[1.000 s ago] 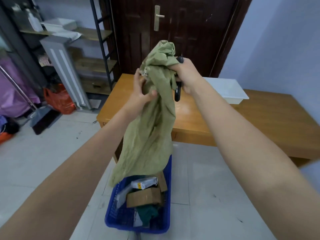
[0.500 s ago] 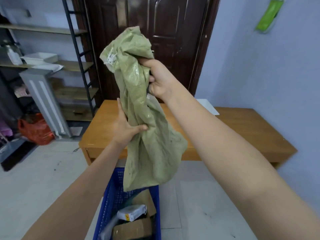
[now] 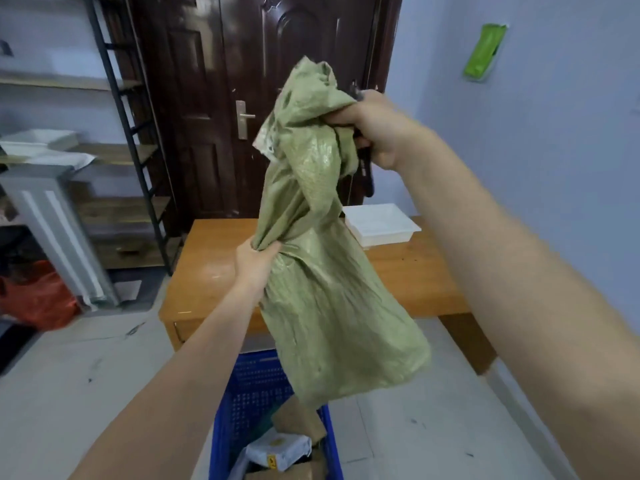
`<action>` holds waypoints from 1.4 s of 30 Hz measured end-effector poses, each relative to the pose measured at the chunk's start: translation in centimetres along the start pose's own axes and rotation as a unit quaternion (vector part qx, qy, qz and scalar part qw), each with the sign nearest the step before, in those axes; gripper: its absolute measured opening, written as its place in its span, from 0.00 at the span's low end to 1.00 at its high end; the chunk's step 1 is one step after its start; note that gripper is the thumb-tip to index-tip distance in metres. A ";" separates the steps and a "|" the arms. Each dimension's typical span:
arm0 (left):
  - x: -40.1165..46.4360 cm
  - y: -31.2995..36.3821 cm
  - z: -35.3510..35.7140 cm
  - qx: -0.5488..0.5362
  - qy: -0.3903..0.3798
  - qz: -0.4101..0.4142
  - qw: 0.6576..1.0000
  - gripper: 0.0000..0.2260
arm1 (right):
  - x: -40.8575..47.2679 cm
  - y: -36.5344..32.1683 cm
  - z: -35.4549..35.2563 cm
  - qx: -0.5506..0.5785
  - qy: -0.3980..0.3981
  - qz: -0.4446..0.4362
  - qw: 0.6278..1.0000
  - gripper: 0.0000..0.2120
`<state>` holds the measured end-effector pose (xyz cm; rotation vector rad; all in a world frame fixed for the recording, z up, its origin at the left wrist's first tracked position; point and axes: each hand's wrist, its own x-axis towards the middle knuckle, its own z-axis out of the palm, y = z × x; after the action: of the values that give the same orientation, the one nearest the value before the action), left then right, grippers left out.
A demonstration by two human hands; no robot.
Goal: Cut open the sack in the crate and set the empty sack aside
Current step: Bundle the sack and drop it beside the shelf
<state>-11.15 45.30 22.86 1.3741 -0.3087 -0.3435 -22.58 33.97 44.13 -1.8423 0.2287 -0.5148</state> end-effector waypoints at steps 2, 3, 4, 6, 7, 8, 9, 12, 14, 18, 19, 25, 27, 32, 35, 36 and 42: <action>0.4 0.6 -1.2 -0.049 0.019 -0.016 0.999 0.05 | -0.9 1.0 -1.7 -0.152 0.007 0.025 0.988 0.06; 0.8 1.0 -1.5 -0.086 0.026 -0.029 0.996 0.03 | -1.3 2.1 -2.3 -0.179 0.005 0.058 0.982 0.04; 1.3 1.5 -1.7 -0.124 0.029 -0.044 0.991 0.03 | -1.7 3.9 -2.6 -0.182 0.007 0.095 0.979 0.04; 3.0 2.1 -1.7 -0.197 0.001 -0.079 0.977 0.12 | -3.1 8.0 -2.7 -0.173 0.007 0.155 0.973 0.06; 4.2 2.1 -1.3 -0.231 -0.035 -0.100 0.967 0.22 | -3.9 9.9 -2.5 -0.178 -0.003 0.177 0.968 0.09; 4.6 2.4 -0.6 -0.253 -0.078 -0.120 0.957 0.30 | -4.9 11.3 -2.0 -0.183 -0.016 0.197 0.963 0.13; 3.7 3.2 0.3 -0.267 -0.110 -0.132 0.948 0.32 | -5.7 12.5 -1.6 -0.183 -0.023 0.216 0.959 0.20; -1.8 6.4 3.4 -0.257 -0.235 -0.163 0.923 0.20 | -7.9 13.2 -0.7 -0.165 0.001 0.239 0.957 0.42; -4.6 6.9 5.3 -0.243 -0.273 -0.179 0.914 0.20 | -9.0 12.7 -0.7 -0.146 -0.014 0.198 0.969 0.34; -6.7 8.8 9.9 -0.207 -0.247 -0.191 0.927 0.16 | -12.3 10.8 -1.5 -0.038 0.054 0.146 0.987 0.09; -7.0 9.2 11.0 -0.209 -0.243 -0.193 0.927 0.15 | -13.4 10.6 -2.1 -0.006 0.103 0.140 0.985 0.09; -12.2 7.0 15.4 -0.082 -0.307 -0.073 0.945 0.08 | -22.3 9.9 -8.5 0.071 0.262 0.096 0.958 0.11; -15.3 5.9 16.4 -0.033 -0.340 -0.001 0.940 0.04 | -26.2 8.7 -11.3 0.097 0.318 0.083 0.939 0.09; -24.1 0.1 20.5 0.023 -0.335 -0.096 0.937 0.42 | -36.9 6.1 -17.2 0.128 0.457 0.044 0.879 0.12; -30.1 -2.6 24.6 -0.071 -0.425 -0.261 0.864 0.47 | -43.1 5.6 -19.1 0.166 0.480 0.057 0.859 0.10; -32.2 -2.6 26.0 -0.103 -0.452 -0.300 0.834 0.42 | -45.1 5.7 -19.5 0.173 0.486 0.078 0.853 0.09; -46.1 0.6 33.0 -0.082 -0.581 -0.275 0.762 0.23 | -56.3 6.3 -21.3 0.166 0.505 0.174 0.829 0.14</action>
<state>-66.59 34.82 28.42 0.8839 -0.8647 -1.7011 -81.46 36.40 30.45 -0.9948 1.0920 -1.1518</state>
